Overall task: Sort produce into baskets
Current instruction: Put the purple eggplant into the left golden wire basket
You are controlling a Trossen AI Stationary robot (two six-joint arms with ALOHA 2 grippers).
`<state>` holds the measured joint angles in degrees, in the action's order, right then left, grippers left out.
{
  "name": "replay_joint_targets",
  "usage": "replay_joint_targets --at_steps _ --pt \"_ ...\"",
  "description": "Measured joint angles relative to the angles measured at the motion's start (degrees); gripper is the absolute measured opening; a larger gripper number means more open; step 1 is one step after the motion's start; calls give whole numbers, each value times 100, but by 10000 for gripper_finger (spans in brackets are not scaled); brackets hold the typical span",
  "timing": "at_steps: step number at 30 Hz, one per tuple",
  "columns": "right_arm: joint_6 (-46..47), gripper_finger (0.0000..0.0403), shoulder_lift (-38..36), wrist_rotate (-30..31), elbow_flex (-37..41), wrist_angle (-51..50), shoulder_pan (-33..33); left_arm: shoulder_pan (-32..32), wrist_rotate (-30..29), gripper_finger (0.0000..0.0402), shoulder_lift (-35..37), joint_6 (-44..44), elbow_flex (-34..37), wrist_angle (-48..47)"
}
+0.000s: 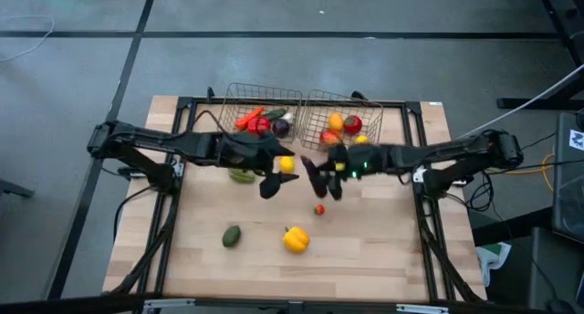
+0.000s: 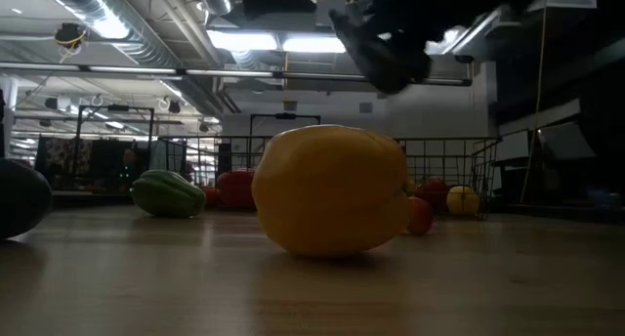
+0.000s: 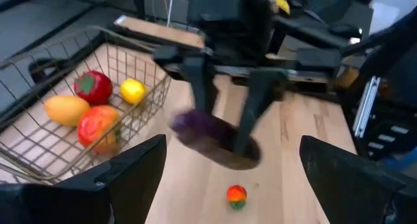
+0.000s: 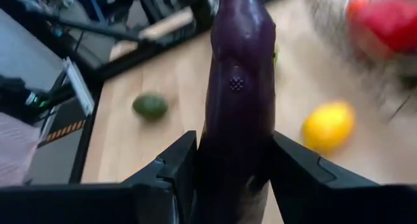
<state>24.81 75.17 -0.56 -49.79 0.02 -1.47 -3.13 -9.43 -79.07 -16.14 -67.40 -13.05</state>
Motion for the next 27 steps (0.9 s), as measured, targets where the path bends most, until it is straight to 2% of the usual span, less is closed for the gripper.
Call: replay_joint_targets --at_steps 5,12,18,27 --pt "-794 160 1 -302 -535 -9 705 104 0 347 381 129 0 3" --pt "-1663 160 186 -312 -1144 33 1540 304 -13 347 769 218 0 -3" --pt "-2072 160 1077 -785 -1888 42 2054 523 -21 347 797 275 -2 -17" --pt "-2670 160 2778 -951 -3215 32 2382 781 -26 347 798 273 -2 -309"
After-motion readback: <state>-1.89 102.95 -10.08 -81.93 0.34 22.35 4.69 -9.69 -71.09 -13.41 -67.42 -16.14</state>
